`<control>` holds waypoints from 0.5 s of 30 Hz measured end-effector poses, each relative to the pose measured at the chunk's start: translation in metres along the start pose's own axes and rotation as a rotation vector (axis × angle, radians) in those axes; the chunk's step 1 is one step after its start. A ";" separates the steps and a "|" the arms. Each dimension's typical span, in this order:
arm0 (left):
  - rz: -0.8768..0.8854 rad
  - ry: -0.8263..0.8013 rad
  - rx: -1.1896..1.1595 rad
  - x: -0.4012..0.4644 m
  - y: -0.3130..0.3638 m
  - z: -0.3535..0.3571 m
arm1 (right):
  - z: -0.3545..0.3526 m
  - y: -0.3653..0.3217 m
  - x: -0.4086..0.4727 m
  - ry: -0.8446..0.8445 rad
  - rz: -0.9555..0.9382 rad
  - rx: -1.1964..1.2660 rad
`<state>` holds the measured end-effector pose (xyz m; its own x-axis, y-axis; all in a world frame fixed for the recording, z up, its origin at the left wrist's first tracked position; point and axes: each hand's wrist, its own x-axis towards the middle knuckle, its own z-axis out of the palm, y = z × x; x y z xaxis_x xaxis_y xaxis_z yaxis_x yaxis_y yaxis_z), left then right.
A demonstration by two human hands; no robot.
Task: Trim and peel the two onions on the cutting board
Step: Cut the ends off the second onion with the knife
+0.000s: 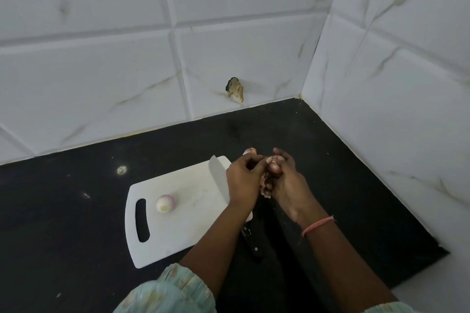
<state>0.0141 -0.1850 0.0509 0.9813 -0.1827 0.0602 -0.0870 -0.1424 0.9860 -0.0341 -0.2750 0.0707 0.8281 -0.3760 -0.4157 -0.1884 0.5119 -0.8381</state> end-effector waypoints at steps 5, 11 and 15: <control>0.081 -0.206 0.025 0.000 -0.002 -0.001 | -0.011 -0.004 -0.003 -0.019 -0.063 -0.180; 0.041 -0.535 -0.176 -0.013 -0.005 0.003 | -0.001 -0.004 -0.003 0.110 -0.179 -0.357; 0.052 -0.507 -0.193 -0.023 -0.006 0.009 | 0.005 -0.006 0.003 0.208 -0.205 -0.382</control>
<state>-0.0093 -0.1885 0.0426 0.7667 -0.6377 0.0743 -0.0537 0.0517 0.9972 -0.0281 -0.2750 0.0760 0.7525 -0.6060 -0.2579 -0.2453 0.1055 -0.9637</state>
